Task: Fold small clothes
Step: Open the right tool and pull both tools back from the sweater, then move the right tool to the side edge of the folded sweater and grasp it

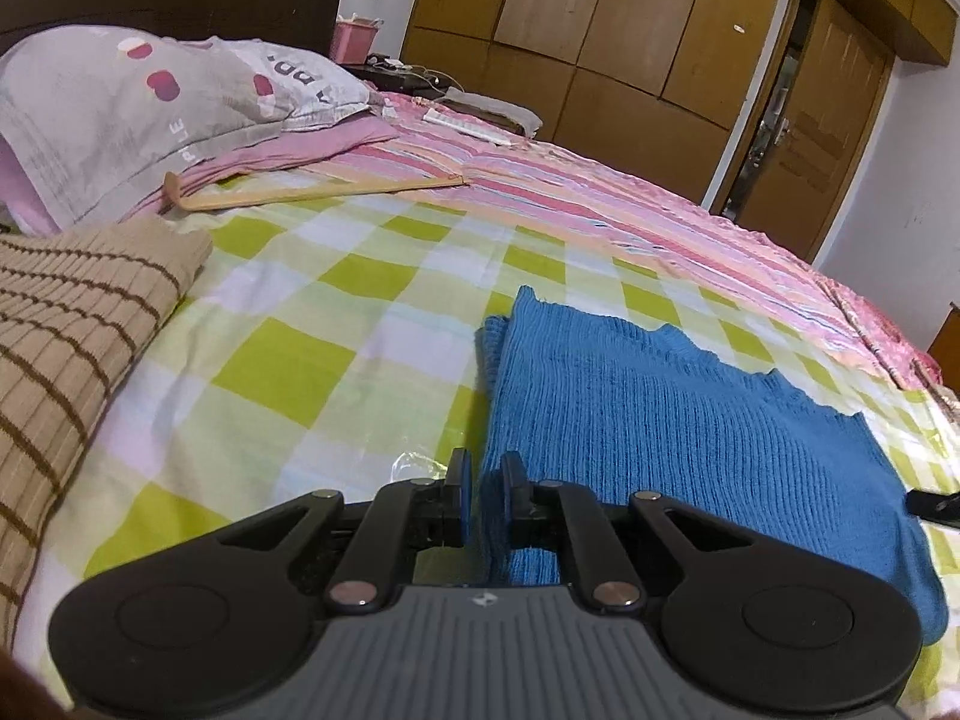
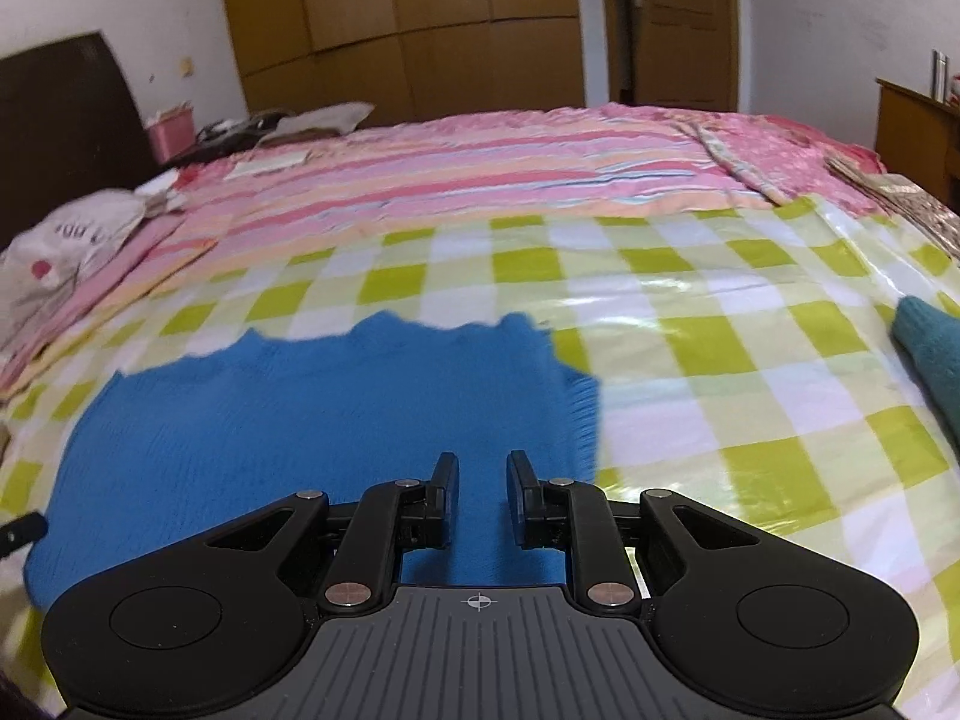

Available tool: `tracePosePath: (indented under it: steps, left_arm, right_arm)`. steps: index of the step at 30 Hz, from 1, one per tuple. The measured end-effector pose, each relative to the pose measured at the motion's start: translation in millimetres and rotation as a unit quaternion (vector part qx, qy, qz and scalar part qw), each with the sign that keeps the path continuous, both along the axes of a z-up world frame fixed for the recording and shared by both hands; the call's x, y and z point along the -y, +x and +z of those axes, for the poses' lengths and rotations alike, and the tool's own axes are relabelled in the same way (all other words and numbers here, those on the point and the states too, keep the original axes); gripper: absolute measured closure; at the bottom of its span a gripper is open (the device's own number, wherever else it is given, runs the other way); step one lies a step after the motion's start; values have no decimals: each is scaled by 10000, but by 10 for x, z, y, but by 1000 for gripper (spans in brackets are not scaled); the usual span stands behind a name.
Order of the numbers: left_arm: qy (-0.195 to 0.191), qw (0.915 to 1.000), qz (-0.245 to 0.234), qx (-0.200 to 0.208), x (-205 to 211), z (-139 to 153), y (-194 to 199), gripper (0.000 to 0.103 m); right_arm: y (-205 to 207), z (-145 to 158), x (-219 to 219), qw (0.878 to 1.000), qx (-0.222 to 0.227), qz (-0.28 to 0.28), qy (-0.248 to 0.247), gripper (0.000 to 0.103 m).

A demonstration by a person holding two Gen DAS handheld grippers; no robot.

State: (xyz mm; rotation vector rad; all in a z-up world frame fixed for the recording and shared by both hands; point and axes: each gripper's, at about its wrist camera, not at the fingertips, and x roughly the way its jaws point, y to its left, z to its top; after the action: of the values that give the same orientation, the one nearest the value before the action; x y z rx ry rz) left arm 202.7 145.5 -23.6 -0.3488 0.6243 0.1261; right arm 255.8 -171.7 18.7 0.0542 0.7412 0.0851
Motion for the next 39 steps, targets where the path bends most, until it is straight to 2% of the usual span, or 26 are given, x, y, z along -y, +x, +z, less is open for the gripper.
tracePosePath:
  steps: [4,9,15,19,22,27,39]
  left_arm:
    - [-97,9999,-34,-40,-40,-24,2,84]
    - [-312,9995,10,-31,-105,-24,-10,82]
    - [-424,9991,46,-78,-123,-9,-32,82]
    - [-733,9972,114,-127,-156,-12,-94,81]
    - [-740,9970,105,-177,-140,-21,-161,80]
    - [-787,9966,24,-226,-145,-39,-164,80]
    - [-833,9961,-87,-266,-194,-74,-137,77]
  right_arm:
    - [50,-100,-197,9995,-261,120,-101,84]
    - [85,17,-377,9993,-177,299,-98,84]
    - [136,171,-799,9961,-167,870,25,83]
    - [197,201,-1177,9911,-256,1304,64,82]
    - [260,213,-1468,9868,-339,1582,106,76]
    - [400,178,-1911,9801,-469,1931,-9,73]
    - [709,-65,-2537,9723,-857,2171,-134,63]
